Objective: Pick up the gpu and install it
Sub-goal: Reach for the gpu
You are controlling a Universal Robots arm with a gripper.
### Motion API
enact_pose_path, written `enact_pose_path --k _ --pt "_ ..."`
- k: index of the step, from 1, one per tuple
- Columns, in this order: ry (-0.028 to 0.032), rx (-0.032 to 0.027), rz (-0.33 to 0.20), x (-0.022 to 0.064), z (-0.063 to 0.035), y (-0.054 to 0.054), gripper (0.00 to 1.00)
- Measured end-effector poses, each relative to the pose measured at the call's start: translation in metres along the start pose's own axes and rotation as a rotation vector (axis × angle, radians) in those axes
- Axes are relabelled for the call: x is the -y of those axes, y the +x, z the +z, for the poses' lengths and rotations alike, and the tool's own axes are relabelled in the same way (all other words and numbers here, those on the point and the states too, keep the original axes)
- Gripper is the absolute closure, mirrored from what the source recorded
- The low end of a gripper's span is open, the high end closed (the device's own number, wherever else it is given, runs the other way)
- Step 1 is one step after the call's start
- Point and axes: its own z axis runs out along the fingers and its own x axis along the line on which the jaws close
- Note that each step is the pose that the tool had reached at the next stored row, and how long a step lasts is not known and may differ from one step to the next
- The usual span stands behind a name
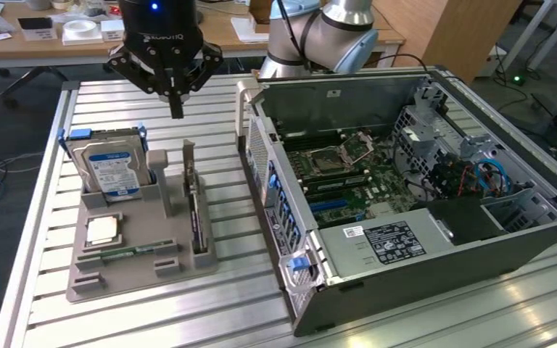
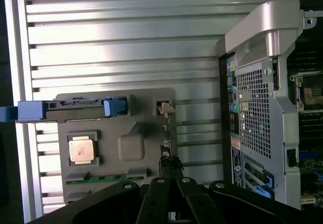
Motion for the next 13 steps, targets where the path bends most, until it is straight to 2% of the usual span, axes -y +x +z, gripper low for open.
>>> enact_pose_path --k 5,13 --pt "0.0025 0.0003 0.000 0.0046 -0.0002 0.000 0.89" --pt "0.0095 0.0008 0.000 0.0181 -0.0008 -0.002 0.89"
